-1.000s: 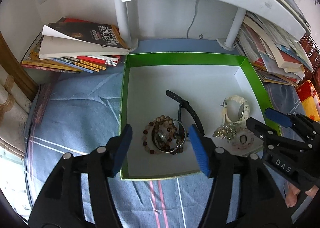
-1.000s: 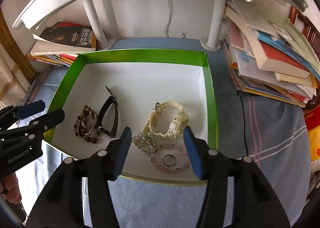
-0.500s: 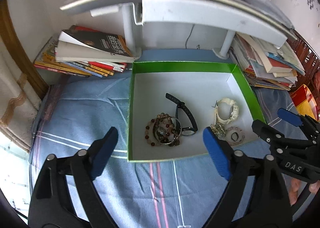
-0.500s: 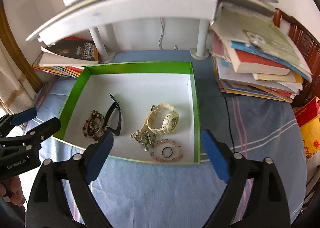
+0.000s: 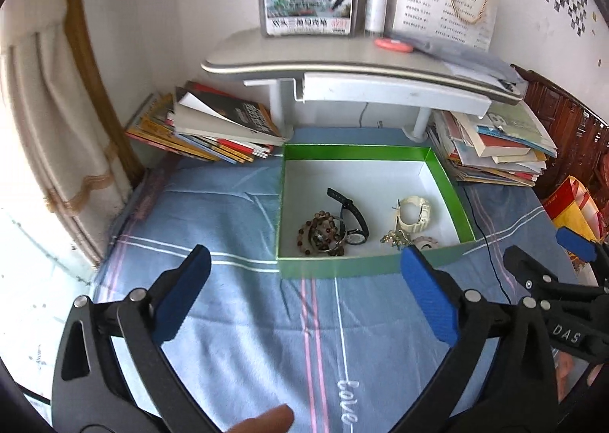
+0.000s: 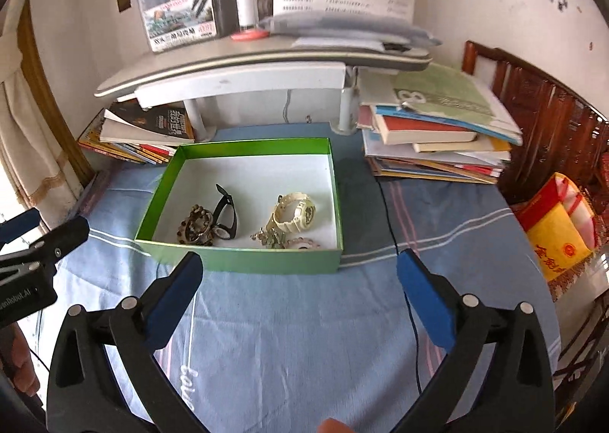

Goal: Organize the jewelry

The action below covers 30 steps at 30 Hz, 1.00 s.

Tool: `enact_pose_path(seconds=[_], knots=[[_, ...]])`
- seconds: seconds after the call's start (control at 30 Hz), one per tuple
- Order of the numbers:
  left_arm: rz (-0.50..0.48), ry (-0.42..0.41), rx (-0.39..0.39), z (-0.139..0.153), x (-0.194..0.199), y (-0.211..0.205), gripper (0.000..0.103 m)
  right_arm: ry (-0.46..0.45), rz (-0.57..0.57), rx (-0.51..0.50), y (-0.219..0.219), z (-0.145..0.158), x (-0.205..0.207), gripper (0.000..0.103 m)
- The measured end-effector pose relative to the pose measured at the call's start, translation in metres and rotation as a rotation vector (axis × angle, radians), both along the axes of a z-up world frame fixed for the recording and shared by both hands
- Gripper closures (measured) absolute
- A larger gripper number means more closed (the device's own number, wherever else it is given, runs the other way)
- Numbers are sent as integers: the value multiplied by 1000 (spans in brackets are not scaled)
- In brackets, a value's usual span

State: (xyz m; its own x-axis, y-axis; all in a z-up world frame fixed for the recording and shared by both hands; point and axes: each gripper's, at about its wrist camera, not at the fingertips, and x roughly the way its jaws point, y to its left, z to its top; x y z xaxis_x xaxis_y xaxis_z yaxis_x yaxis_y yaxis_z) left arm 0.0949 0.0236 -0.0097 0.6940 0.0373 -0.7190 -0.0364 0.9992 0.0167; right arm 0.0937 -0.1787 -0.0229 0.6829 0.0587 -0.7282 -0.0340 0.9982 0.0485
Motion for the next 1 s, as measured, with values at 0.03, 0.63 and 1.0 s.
enact_pose_path(seconds=[0.03, 0.63, 1.0], knots=[[4, -4, 0, 3, -6, 0, 4, -11, -2, -5, 1, 4, -8, 3], [-67, -8, 25, 11, -72, -16, 4, -108, -8, -50, 5, 26, -72, 3], [-66, -51, 34, 22, -83, -19, 4, -140, 2, -58, 9, 35, -81, 3]])
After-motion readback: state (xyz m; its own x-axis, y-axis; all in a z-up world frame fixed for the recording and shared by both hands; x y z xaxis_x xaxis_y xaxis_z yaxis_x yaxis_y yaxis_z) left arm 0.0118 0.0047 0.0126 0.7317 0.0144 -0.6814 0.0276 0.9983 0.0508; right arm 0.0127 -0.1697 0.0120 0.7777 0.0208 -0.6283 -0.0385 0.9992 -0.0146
